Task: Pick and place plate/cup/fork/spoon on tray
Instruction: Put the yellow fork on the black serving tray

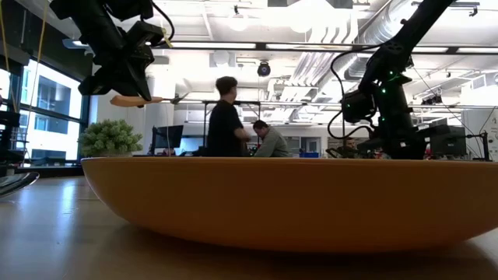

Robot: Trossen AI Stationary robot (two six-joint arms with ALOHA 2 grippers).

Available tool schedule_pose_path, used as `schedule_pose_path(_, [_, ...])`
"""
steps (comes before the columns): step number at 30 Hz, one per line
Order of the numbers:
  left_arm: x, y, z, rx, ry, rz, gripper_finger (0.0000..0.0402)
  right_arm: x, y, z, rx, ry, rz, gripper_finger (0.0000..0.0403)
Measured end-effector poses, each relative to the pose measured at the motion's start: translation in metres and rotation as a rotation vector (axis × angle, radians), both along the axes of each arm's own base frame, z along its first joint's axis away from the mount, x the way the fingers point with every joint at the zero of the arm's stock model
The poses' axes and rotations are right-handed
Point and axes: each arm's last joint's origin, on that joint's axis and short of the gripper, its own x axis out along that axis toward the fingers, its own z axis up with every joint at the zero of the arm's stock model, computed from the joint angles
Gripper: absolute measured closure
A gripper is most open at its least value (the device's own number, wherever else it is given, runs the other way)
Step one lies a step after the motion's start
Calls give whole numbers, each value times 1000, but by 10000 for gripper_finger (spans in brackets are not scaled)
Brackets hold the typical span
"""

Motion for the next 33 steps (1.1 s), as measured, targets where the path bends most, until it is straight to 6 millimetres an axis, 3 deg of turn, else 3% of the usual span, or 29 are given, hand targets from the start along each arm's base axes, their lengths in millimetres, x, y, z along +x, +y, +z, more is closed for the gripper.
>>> schedule_pose_path(33, [0, 0, 0, 12, 1, -44, 345, 43, 14, -2, -102, -195, 37, 345])
